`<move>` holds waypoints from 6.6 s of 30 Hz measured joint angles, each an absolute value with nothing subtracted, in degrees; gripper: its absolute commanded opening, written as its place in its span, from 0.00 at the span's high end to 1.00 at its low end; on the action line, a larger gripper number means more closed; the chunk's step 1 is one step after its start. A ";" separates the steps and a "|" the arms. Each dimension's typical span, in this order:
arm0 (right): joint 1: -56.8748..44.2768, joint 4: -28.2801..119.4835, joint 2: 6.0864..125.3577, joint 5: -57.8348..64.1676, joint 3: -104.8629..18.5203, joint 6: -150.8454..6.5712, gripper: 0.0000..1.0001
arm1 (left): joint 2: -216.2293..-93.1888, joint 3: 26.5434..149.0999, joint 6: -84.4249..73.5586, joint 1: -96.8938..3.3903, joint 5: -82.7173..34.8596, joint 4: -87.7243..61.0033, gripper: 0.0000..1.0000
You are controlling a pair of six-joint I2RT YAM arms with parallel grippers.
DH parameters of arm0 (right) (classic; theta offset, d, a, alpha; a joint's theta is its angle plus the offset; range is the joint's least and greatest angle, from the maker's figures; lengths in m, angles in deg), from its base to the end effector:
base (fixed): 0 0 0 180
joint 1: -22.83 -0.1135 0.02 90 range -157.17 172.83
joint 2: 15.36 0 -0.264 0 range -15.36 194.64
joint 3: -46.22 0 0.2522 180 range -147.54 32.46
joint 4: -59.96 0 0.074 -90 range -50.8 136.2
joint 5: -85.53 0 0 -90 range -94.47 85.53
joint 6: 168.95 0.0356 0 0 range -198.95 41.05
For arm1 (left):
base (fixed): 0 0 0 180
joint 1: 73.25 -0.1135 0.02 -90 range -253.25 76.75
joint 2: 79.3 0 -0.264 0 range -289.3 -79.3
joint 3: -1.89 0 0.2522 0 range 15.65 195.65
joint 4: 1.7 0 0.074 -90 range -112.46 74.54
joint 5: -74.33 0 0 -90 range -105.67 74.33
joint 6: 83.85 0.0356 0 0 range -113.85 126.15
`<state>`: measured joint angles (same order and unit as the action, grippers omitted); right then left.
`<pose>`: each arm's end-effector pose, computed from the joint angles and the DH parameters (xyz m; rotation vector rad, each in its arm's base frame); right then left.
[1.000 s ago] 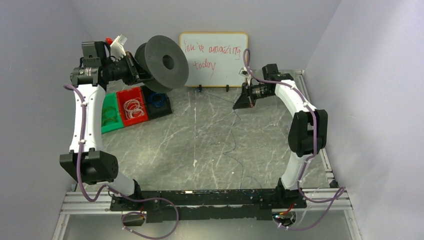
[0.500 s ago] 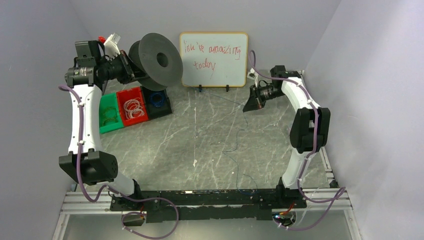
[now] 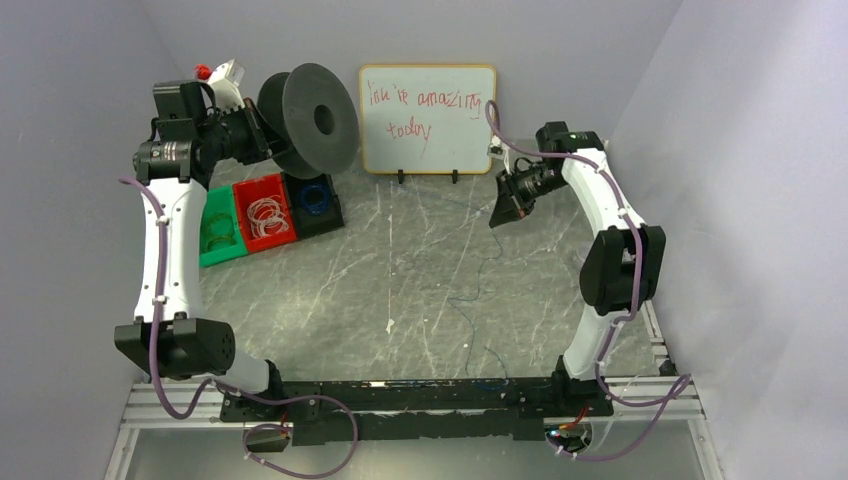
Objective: Wrap the cables
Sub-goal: Wrap the cable around the cable reel.
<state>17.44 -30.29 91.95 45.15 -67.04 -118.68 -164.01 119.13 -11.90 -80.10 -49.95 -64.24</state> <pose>0.3549 0.0607 0.2951 -1.0448 2.3601 1.1018 0.2981 0.0156 0.4603 -0.0854 2.0762 -0.7432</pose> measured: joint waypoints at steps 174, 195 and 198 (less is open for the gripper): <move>18.66 -31.30 102.42 67.27 -83.30 -101.32 1.00 | -166.94 103.73 30.42 -37.15 -7.77 -63.25 0.98; 13.24 -26.73 99.20 69.76 -82.58 -100.73 0.92 | -174.39 109.15 25.63 -36.26 2.70 -64.28 0.98; 12.89 -26.77 98.00 70.68 -82.32 -100.73 0.92 | -175.05 110.02 24.32 -36.30 4.23 -64.68 0.98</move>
